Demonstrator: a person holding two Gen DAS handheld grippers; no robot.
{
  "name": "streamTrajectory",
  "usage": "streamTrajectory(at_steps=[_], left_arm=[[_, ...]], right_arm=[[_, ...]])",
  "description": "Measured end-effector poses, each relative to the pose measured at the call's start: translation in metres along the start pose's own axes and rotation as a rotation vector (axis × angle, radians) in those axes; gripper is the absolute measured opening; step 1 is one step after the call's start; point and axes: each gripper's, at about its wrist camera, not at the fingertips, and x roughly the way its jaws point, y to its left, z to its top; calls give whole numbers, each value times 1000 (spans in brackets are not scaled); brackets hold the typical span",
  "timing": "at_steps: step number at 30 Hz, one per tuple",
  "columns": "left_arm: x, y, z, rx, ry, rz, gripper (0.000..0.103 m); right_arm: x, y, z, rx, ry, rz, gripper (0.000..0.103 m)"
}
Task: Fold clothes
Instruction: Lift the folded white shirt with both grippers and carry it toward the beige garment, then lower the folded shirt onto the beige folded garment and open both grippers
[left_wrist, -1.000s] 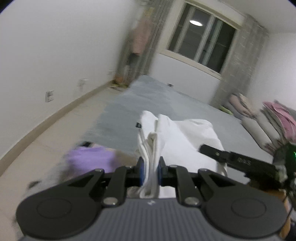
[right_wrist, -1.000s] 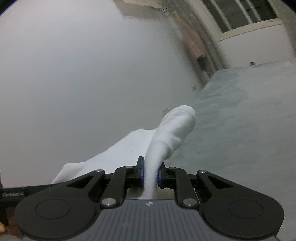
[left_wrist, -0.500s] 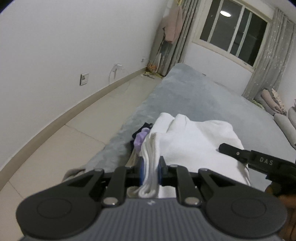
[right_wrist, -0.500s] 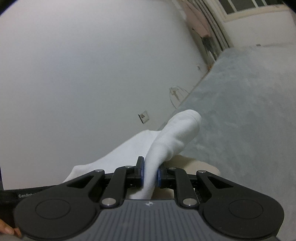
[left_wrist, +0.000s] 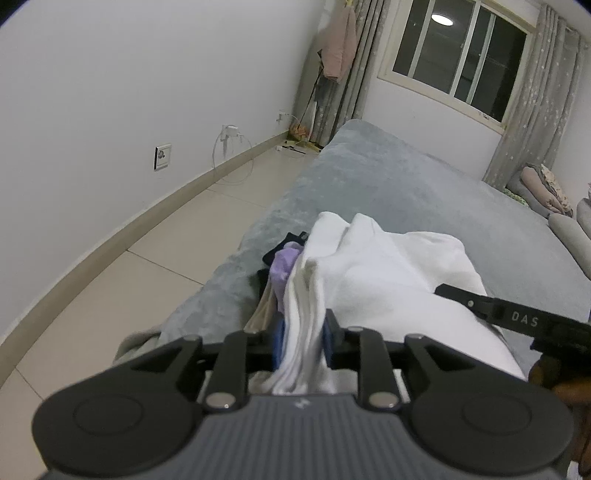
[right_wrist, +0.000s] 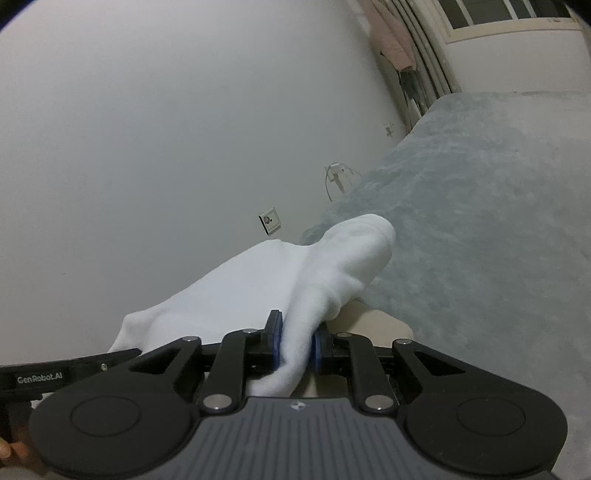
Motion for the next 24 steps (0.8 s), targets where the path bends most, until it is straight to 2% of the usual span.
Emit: streamTrajectory(at_steps=[3, 4, 5, 7, 8, 11, 14, 20, 22, 24], left_arm=[[-4, 3, 6, -5, 7, 17, 31], [-6, 4, 9, -8, 9, 25, 32], [-11, 4, 10, -8, 7, 33, 32], [-21, 1, 10, 6, -4, 57, 32], [-28, -2, 10, 25, -15, 76, 32], [-43, -11, 6, 52, -24, 97, 30], [-55, -18, 3, 58, -35, 78, 30], [-73, -32, 6, 80, -76, 79, 30], [-76, -37, 6, 91, -80, 68, 30], [-74, -44, 1, 119, -70, 63, 30]], right_arm=[[-2, -4, 4, 16, 8, 19, 15], [-4, -7, 7, 27, 10, 27, 19], [-5, -10, 9, 37, 11, 34, 30], [-13, -14, 12, 44, -1, 27, 41], [-19, -15, 13, 43, -8, 22, 43], [-32, -18, 14, 29, -23, 13, 44], [-44, -13, 15, -17, -40, 22, 44], [-61, 32, 11, -254, -86, 116, 44], [-61, 51, 9, -333, -73, 164, 44], [-54, 67, 2, -399, -19, 187, 44]])
